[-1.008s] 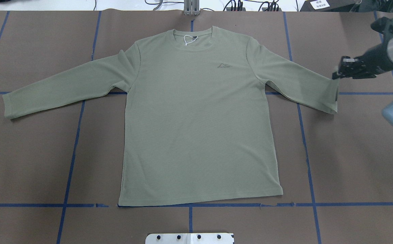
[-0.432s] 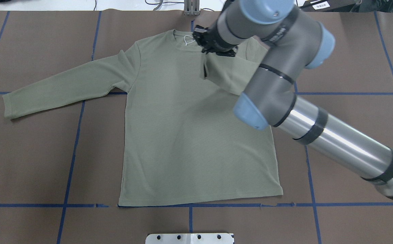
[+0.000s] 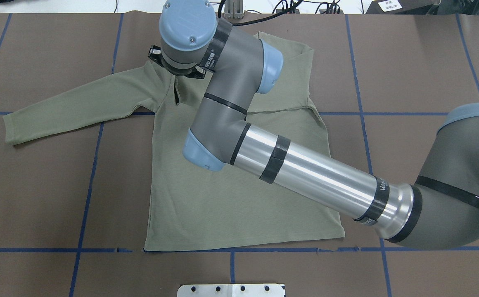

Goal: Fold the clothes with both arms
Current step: 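Carry the sleeve across the shirt toward the collar with the right gripper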

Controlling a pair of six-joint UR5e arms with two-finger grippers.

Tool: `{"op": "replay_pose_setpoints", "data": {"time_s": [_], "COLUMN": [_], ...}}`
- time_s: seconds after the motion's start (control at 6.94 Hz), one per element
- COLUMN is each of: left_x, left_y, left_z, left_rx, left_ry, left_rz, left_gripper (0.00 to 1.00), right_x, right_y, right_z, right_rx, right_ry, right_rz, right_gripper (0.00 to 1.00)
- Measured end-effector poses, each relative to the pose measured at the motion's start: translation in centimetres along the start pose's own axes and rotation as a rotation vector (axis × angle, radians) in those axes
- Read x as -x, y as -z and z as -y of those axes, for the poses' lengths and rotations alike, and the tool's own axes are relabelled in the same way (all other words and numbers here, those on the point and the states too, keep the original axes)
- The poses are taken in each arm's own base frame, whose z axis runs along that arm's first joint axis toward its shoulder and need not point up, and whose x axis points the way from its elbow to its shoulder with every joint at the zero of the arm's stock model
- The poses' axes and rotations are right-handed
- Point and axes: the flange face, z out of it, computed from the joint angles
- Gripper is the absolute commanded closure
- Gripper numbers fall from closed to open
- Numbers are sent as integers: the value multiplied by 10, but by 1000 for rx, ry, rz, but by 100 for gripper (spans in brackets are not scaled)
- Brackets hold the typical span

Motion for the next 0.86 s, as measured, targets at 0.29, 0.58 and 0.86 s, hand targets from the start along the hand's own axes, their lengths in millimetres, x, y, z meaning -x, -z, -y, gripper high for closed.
{"op": "replay_pose_setpoints", "data": {"time_s": [0.29, 0.58, 0.86], "left_x": [0, 0, -3], "left_y": [0, 0, 1], "left_z": [0, 0, 2], "left_rx": [1, 0, -9], "left_ry": [1, 0, -15], "left_rz": [-1, -3, -10], "left_gripper": [0, 0, 0], "right_x": [-2, 16, 32], "right_y": [-31, -46, -48], "right_z": [-5, -15, -26], "right_rx": [-9, -28, -33], "right_ry": [9, 16, 20], "right_rz": [13, -7, -7], "right_gripper": [51, 26, 1]}}
